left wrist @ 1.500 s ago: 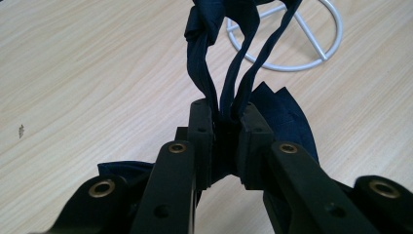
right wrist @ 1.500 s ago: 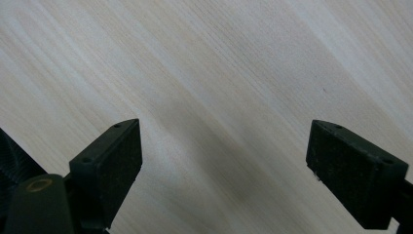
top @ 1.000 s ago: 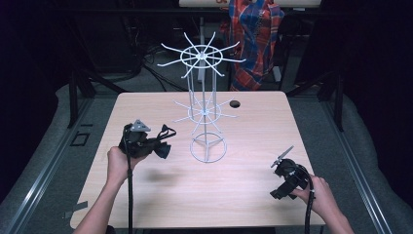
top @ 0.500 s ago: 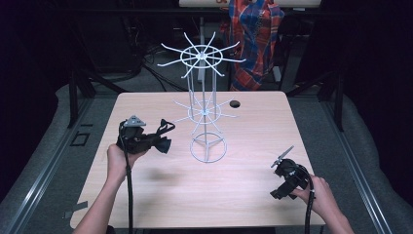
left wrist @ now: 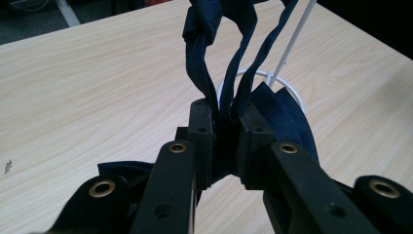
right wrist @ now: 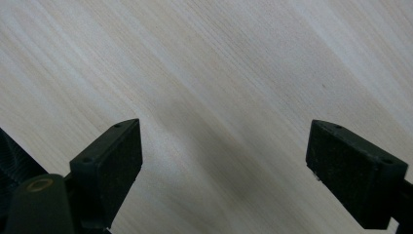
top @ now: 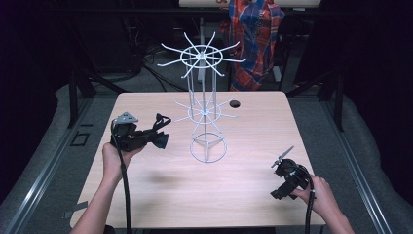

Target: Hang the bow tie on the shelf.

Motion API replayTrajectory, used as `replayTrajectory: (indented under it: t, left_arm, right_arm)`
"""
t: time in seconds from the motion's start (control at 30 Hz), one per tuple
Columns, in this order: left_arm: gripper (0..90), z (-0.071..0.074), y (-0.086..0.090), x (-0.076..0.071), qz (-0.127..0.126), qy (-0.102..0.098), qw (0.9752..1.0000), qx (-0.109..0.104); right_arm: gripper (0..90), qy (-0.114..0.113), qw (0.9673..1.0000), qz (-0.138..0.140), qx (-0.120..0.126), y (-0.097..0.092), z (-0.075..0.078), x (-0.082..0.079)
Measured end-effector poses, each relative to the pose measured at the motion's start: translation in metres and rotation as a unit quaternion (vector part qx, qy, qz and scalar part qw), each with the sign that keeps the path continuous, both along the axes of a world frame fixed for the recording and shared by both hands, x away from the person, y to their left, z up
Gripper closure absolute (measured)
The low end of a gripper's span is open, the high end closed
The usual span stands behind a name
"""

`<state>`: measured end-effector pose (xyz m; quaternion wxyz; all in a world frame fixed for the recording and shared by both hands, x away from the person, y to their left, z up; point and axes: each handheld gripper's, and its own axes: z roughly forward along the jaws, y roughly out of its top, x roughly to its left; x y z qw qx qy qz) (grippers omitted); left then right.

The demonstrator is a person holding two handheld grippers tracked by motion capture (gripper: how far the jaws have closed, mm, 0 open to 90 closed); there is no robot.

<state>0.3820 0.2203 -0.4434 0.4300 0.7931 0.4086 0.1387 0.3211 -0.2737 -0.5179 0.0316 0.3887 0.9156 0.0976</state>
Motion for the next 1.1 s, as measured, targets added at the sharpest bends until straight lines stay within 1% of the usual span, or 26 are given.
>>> replayTrajectory:
  t: [0.1,0.37,0.47,0.5,0.77,0.93,0.97,1.1]
  left_arm:
    - [78.8,0.001,0.0,-0.001,0.001,-0.001,1.0,-0.002]
    - [78.8,0.005,0.001,-0.003,-0.003,-0.008,0.9998,-0.018]
    - [78.8,0.006,0.001,-0.004,-0.004,-0.01,0.9998,-0.02]
    - [78.8,0.006,0.001,-0.004,-0.003,-0.011,0.9996,-0.024]
    - [78.8,0.008,0.001,-0.006,-0.007,-0.013,0.9994,-0.03]
    - [78.8,0.01,0.0,-0.007,-0.011,-0.019,0.9993,-0.031]
    - [78.8,0.011,0.0,-0.008,-0.012,-0.02,0.9991,-0.035]
    - [78.8,0.012,-0.001,-0.008,-0.014,-0.02,0.9991,-0.034]
  right_arm:
    - [13.1,0.0,1.0,0.001,-0.001,0.0,0.0,0.0]
    - [13.2,0.0,1.0,0.0,0.0,0.0,0.0,0.0]
    - [13.1,-0.001,1.0,-0.001,0.002,0.0,0.0,0.0]
    - [13.2,-0.001,1.0,-0.001,0.002,0.0,0.0,0.0]
    - [13.1,0.0,1.0,-0.001,0.001,0.0,0.0,0.0]
    - [13.2,-0.001,1.0,-0.001,0.001,0.0,0.0,0.0]
    - [13.1,0.0,1.0,-0.001,0.002,0.0,0.0,0.0]
    - [13.2,0.0,1.0,0.0,0.001,0.0,0.0,0.0]
